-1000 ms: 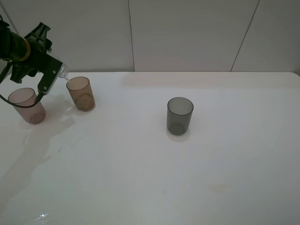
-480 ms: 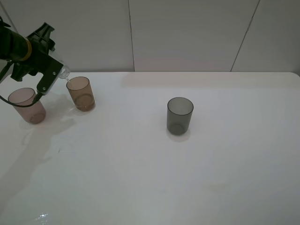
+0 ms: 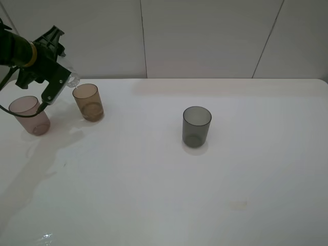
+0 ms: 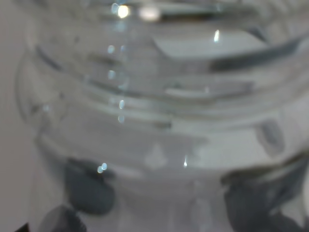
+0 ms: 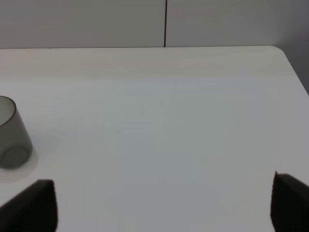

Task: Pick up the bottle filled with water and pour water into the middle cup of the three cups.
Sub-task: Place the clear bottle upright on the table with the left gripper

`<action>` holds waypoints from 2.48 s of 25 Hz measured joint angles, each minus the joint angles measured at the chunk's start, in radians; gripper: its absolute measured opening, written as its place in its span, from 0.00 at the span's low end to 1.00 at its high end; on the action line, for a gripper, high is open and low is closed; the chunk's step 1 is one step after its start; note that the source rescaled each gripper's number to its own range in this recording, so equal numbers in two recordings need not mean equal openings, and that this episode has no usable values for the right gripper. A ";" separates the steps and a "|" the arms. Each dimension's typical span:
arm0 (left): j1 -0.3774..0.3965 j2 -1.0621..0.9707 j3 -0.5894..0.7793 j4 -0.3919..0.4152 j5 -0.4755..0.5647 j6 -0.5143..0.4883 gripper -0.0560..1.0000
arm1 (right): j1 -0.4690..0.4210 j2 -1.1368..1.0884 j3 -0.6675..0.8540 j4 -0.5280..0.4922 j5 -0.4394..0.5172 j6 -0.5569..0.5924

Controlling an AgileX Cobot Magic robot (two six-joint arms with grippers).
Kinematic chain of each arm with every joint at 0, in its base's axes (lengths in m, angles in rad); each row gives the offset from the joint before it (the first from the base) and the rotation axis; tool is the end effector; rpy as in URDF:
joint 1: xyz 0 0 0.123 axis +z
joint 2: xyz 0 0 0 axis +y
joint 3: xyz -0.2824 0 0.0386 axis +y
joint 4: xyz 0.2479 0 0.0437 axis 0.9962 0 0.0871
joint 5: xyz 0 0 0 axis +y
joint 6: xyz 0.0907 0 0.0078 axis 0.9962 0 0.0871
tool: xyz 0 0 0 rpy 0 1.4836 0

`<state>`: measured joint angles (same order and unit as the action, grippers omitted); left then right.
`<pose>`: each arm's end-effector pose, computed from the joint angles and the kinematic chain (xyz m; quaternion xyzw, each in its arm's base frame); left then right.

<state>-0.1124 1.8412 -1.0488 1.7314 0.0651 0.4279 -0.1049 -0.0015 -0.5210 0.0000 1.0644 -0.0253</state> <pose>0.3858 -0.0375 0.1809 0.8152 0.3936 0.3772 0.1957 -0.0077 0.0008 0.2827 0.0338 0.8476 -0.0344 0.5284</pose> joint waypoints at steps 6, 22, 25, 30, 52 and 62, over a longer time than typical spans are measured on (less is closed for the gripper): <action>0.000 0.000 -0.010 0.003 -0.003 0.025 0.06 | 0.000 0.000 0.000 0.000 0.000 0.000; -0.006 0.000 -0.038 0.004 -0.003 0.104 0.06 | 0.000 0.000 0.000 0.000 0.000 0.000; -0.010 0.000 -0.038 0.004 -0.003 0.113 0.06 | 0.000 0.000 0.000 0.000 0.000 0.000; -0.012 0.000 -0.038 0.004 -0.003 0.130 0.06 | 0.000 0.000 0.000 0.000 0.000 0.000; -0.052 -0.013 -0.038 -0.227 -0.086 -0.019 0.06 | 0.000 0.000 0.000 0.000 0.000 0.000; -0.209 -0.139 -0.038 -0.780 -0.194 -0.457 0.06 | 0.000 0.000 0.000 0.000 0.000 0.000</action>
<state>-0.3214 1.7027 -1.0873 0.9515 -0.1287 -0.0295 -0.1049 -0.0015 -0.5210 0.0000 1.0644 -0.0253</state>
